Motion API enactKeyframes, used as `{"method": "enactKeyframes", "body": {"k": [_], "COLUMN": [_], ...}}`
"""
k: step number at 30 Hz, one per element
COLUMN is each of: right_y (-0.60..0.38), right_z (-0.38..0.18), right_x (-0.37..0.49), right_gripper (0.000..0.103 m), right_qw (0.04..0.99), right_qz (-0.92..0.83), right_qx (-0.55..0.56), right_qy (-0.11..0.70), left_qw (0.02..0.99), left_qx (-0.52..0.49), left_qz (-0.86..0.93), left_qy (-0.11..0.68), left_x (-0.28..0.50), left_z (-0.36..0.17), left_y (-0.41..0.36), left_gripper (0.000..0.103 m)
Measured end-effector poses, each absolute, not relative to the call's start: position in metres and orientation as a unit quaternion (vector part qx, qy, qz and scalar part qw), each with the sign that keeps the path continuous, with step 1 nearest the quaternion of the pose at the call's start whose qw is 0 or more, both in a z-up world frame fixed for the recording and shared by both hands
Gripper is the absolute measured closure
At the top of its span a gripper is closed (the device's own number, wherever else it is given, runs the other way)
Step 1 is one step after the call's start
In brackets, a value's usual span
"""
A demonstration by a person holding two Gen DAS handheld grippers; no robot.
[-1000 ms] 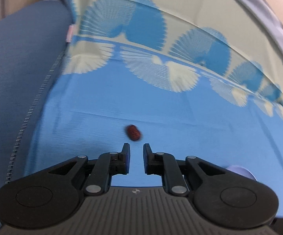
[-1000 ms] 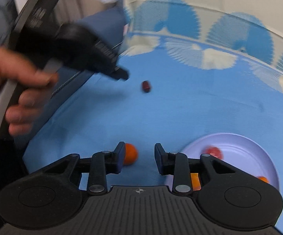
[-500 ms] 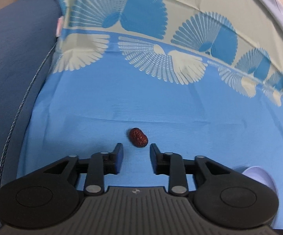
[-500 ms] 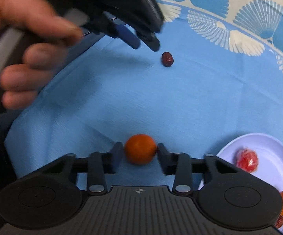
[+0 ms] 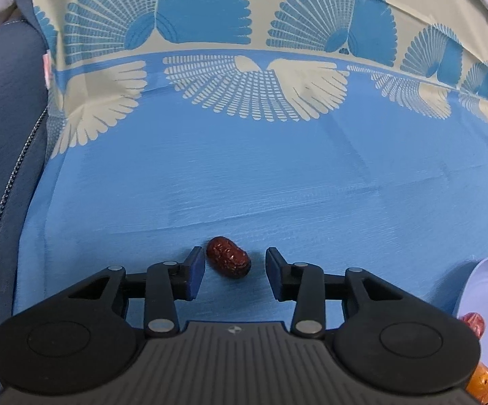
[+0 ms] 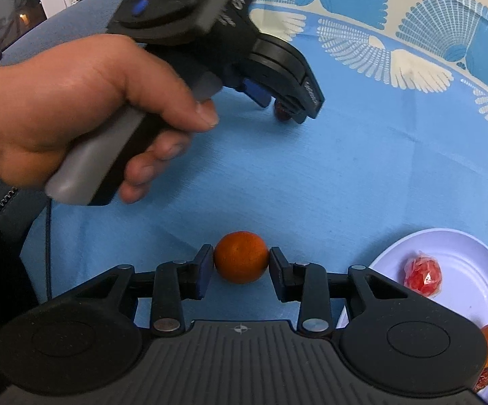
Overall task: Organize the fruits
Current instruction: 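Grasp the tangerine with the right tool while the left grasps the dark red date, then carry the tangerine with the right tool while the left carries the date over the plate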
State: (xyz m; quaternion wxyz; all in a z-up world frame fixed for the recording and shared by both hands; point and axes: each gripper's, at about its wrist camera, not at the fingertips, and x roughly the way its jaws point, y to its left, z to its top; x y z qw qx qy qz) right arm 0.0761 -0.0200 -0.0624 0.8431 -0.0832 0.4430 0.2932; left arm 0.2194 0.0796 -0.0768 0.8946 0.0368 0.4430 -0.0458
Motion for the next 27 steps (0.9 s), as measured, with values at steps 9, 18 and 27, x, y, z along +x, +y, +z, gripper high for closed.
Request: {"method": "enactKeyframes", "body": {"k": [9,18,27], "right_y": [-0.024,-0.027,-0.075], "right_z": [-0.067,-0.063,0.001], "right_x": [0.08,0.076,0.062], "right_gripper": [0.065,0.065,0.065], "right_qw": [0.843,0.856,0.899], "right_qz": [0.286,0.279,0.251], "right_qx": [-0.084,-0.083,-0.035], "right_qy": [0.447,0.427,0.356], "left_qw": [0.894,0.902,0.923], "left_qx": [0.063,0.069,0.035], "left_qz": [-0.048,-0.051,-0.038], "left_qy": [0.441,0.424,0.382], "left_x": [0.22,0.2,0.141], "left_z": [-0.077,-0.056,0.014], "left_y": [0.071,0.069,0.062], "left_gripper": [0.074,0.075,0.075]}}
